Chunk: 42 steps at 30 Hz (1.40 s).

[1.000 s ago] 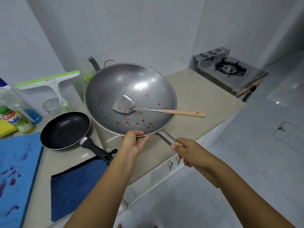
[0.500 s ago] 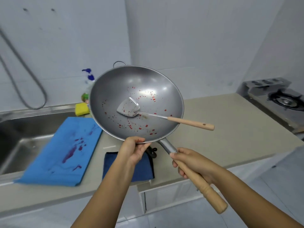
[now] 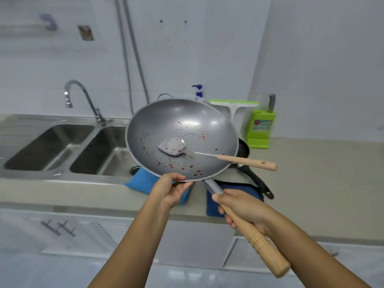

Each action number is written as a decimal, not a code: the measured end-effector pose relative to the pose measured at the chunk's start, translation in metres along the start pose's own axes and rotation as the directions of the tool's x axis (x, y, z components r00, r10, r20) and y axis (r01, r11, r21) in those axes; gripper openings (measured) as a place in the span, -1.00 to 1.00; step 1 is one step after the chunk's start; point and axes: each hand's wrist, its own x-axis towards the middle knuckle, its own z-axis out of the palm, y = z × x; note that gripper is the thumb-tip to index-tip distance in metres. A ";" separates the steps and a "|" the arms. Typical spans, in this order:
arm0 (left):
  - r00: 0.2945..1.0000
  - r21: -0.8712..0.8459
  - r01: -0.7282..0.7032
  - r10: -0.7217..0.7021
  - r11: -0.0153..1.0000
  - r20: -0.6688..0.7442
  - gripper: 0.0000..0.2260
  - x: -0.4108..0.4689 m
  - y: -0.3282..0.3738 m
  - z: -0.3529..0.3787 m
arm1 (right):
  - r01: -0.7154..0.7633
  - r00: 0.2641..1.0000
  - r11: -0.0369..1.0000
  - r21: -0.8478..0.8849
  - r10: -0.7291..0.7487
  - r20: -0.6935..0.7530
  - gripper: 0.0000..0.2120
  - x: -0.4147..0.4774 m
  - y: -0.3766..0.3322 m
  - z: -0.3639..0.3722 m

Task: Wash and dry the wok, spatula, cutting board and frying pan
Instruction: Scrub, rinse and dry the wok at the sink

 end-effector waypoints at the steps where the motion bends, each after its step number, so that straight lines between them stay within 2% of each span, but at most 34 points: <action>1: 1.000 0.009 -0.008 0.008 1.000 -0.010 -0.65 0.000 0.012 -0.013 | 0.002 1.000 1.000 -0.009 -0.001 0.007 -0.77 0.006 -0.005 0.016; 3: 0.999 0.017 -0.024 0.025 1.000 -0.032 -0.65 0.002 0.034 -0.040 | -0.006 1.000 1.000 -0.007 0.006 0.020 -0.77 0.018 -0.013 0.049; 10: 0.996 0.062 -0.058 0.062 0.996 -0.069 -0.84 0.015 0.103 -0.107 | -0.032 0.999 0.997 0.072 0.029 0.037 -0.79 0.067 -0.035 0.150; 19: 0.989 0.076 -0.061 0.070 0.995 -0.134 -0.82 0.064 0.192 -0.167 | -0.048 0.997 0.999 0.002 0.048 0.067 -0.76 0.150 -0.080 0.228; 24: 0.978 0.104 -0.074 0.093 0.992 -0.186 -0.80 0.098 0.240 -0.200 | -0.092 0.993 0.995 0.039 0.088 0.083 -0.75 0.198 -0.102 0.275; 26: 0.975 0.098 -0.068 0.087 0.993 -0.203 -0.76 0.110 0.254 -0.212 | -0.097 0.994 0.993 0.061 0.093 0.065 -0.73 0.215 -0.103 0.295; 29: 0.974 0.120 -0.031 0.057 0.992 -0.221 -0.81 0.129 0.270 -0.232 | -0.106 0.994 0.989 0.104 0.103 0.030 -0.79 0.233 -0.105 0.327; 35: 0.979 0.228 0.058 -0.011 0.972 -0.203 -0.73 0.183 0.317 -0.265 | -0.171 0.981 0.970 0.174 0.184 -0.063 -0.81 0.277 -0.119 0.383; 38: 0.983 0.272 0.127 -0.084 0.954 -0.165 -0.76 0.208 0.337 -0.280 | -0.189 0.966 0.967 0.170 0.215 -0.145 -0.73 0.300 -0.125 0.409; 42: 0.988 0.300 0.146 -0.123 0.943 -0.095 -0.77 0.235 0.356 -0.289 | -0.217 0.940 0.962 0.165 0.251 -0.232 -0.59 0.329 -0.128 0.434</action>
